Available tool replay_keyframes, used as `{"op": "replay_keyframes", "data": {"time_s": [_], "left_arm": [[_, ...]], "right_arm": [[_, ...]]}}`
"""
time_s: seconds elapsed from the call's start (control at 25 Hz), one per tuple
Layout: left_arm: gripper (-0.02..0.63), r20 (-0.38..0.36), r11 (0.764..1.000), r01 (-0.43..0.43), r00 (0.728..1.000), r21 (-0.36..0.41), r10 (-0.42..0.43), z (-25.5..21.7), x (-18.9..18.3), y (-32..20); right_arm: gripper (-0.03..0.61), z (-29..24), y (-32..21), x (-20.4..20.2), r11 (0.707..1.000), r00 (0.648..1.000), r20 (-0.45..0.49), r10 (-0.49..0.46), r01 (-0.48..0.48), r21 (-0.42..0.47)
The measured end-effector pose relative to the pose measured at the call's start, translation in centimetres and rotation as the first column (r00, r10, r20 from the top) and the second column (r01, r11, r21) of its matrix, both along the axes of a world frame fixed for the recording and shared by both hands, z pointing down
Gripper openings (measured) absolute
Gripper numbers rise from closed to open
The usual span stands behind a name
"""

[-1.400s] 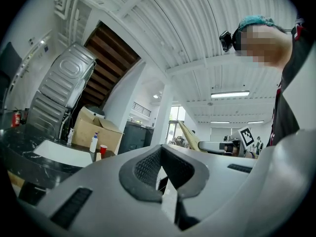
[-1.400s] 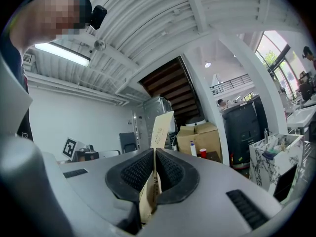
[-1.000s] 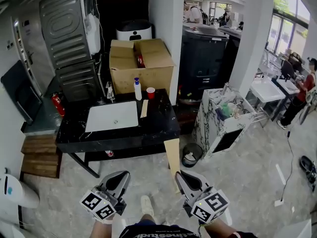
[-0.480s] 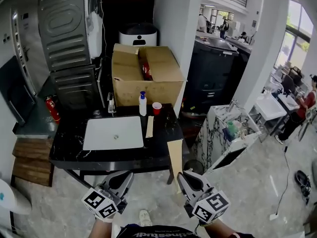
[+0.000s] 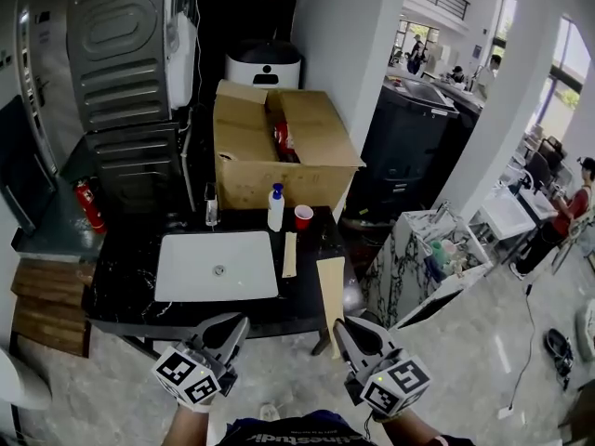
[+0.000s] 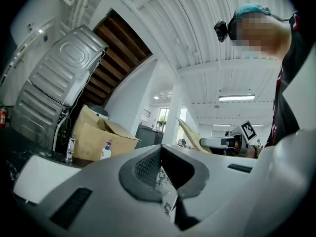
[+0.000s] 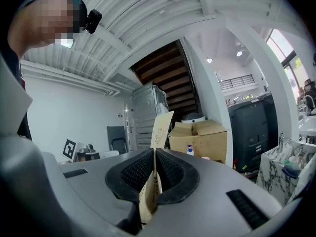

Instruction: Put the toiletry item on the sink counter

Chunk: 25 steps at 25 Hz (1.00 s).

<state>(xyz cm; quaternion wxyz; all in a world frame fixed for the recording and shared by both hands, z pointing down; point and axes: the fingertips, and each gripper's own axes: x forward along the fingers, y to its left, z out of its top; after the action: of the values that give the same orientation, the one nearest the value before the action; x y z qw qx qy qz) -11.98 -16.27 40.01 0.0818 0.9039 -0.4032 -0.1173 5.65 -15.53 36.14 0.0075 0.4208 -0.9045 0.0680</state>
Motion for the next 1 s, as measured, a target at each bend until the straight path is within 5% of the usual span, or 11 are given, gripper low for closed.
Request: {"op": "replay_keyframes", "data": {"time_s": [0.52,1.0], "left_arm": [[0.014,0.003,0.999,-0.042,0.999,-0.031,0.042,1.7,1.8,-6.6],[0.014,0.040,0.997,-0.058,0.997,-0.043,0.060,2.8,4.6,-18.2]], "right_arm": [[0.051,1.2,-6.4,1.0,0.999,0.999,0.003,0.036,-0.036,-0.023],[0.051,3.3,-19.1,3.3,0.996,0.999,0.002,0.053,-0.052,-0.078]]}}
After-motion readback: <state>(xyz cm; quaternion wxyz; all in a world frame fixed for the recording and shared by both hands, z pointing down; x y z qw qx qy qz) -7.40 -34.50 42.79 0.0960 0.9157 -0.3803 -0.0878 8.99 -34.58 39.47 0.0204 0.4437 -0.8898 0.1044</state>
